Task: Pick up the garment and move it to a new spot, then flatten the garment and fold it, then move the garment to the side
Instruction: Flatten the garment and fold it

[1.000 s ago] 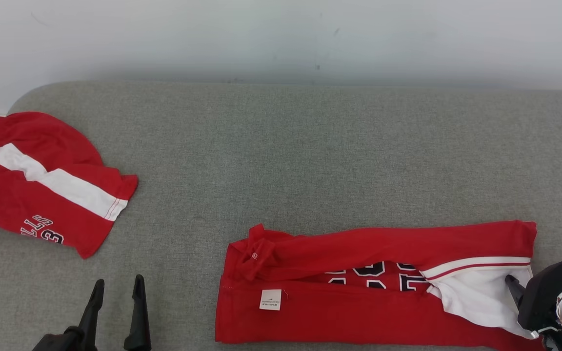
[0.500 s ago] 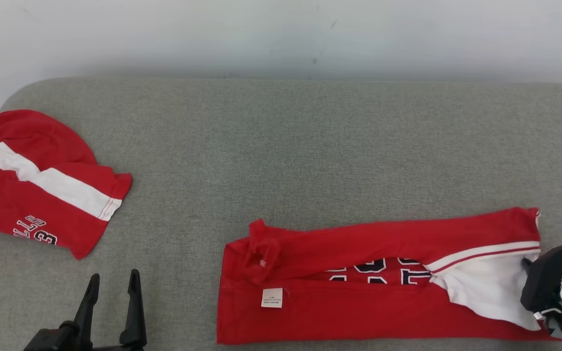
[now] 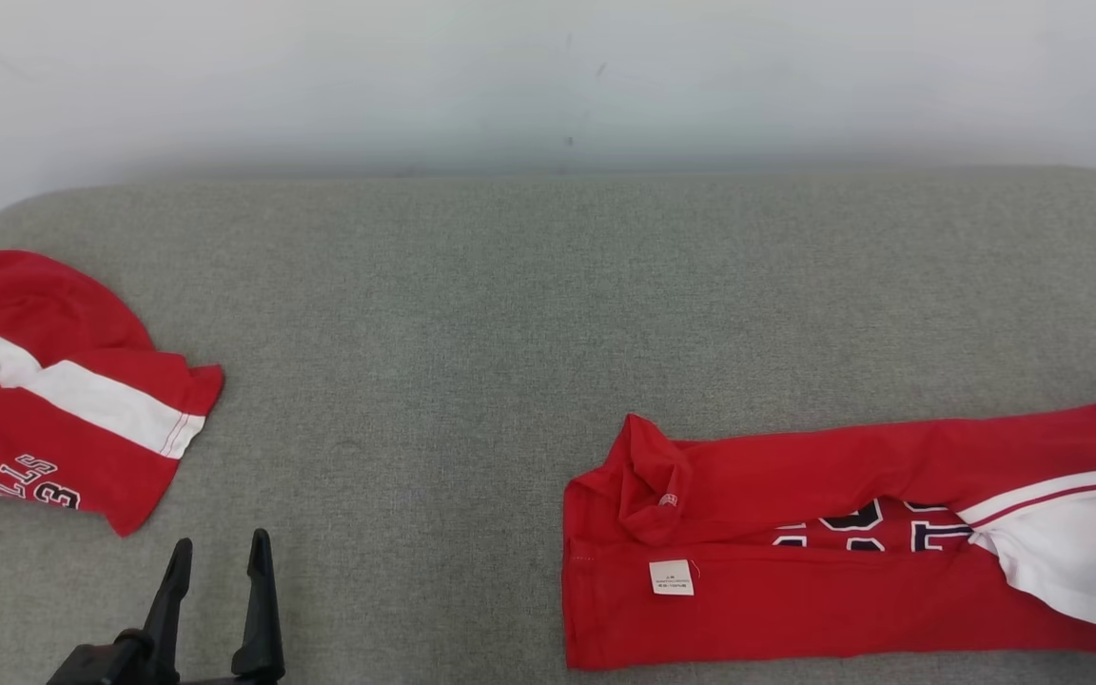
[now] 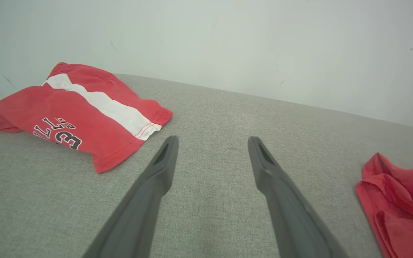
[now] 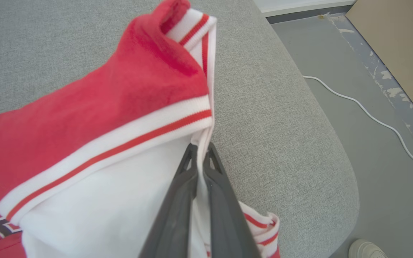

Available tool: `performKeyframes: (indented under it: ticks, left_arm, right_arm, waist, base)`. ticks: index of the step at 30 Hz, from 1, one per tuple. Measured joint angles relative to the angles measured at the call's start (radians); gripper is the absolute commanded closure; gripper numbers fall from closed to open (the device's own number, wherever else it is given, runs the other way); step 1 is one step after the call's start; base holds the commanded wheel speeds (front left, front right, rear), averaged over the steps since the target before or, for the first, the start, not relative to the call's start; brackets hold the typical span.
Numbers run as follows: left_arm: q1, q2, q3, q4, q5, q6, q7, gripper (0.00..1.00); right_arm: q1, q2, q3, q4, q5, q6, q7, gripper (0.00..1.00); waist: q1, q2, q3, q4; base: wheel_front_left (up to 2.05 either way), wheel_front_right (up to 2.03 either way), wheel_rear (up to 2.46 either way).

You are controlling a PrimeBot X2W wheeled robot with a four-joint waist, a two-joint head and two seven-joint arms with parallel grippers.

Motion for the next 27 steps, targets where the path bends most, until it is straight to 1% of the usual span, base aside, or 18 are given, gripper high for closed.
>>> performKeyframes:
  ticks: [2, 4, 8, 13, 18, 23, 24, 27]
  left_arm:
    - [0.002, 0.0, -0.002, 0.003, 0.0, 0.0, 0.0, 0.0]
    - [0.004, 0.0, -0.002, 0.007, -0.001, 0.0, 0.0, 0.0]
    - [0.008, -0.001, -0.006, 0.014, -0.005, 0.002, 0.0, 0.0]
    - [0.024, -0.001, -0.006, 0.018, -0.006, 0.005, 0.0, 0.0]
    - [0.031, -0.001, -0.015, 0.019, -0.011, 0.014, 0.0, 0.0]
    - [0.034, -0.001, -0.035, 0.018, -0.02, 0.027, 0.0, 0.0]
    - [0.034, -0.001, -0.035, 0.018, -0.02, 0.027, 0.0, 0.0]
    - [0.035, -0.001, -0.042, 0.016, -0.024, 0.028, 0.0, 0.0]
  right_arm:
    - [0.012, 0.003, -0.009, -0.019, -0.007, 0.0, 0.01, 1.0]
    - [0.019, 0.013, 0.004, -0.048, -0.005, 0.0, 0.021, 1.0]
    - [0.044, 0.035, 0.084, -0.114, 0.016, 0.0, 0.054, 1.0]
    - [0.068, 0.07, 0.253, -0.207, 0.046, 0.0, 0.101, 1.0]
    - [0.07, 0.1, 0.429, -0.268, 0.088, 0.0, 0.128, 1.0]
    - [0.035, 0.122, 0.588, -0.275, 0.117, 0.0, 0.13, 1.0]
    - [0.035, 0.122, 0.588, -0.275, 0.117, 0.0, 0.13, 1.0]
    - [0.006, 0.149, 0.643, -0.248, 0.136, 0.0, 0.116, 1.0]
  waist:
    - [0.0, 0.0, -0.008, -0.003]
    - [0.0, 0.0, -0.016, -0.006]
    - [0.0, 0.0, -0.035, -0.01]
    - [-0.0001, 0.0, -0.06, -0.01]
    - [-0.0002, 0.0, -0.08, -0.004]
    - [-0.0002, -0.0001, -0.089, 0.008]
    - [-0.0002, -0.0001, -0.089, 0.008]
    - [-0.0001, 0.0, -0.09, 0.017]
  base:
    - [0.0, 0.0, 0.0]
    - [0.0, 0.0, 0.0]
    - [0.0, 0.0, 0.0]
    - [0.0, 0.0, 0.0]
    - [0.0, 0.0, 0.0]
    - [0.0, 0.0, 0.0]
    - [0.0, 0.0, 0.0]
    - [0.0, 0.0, 0.0]
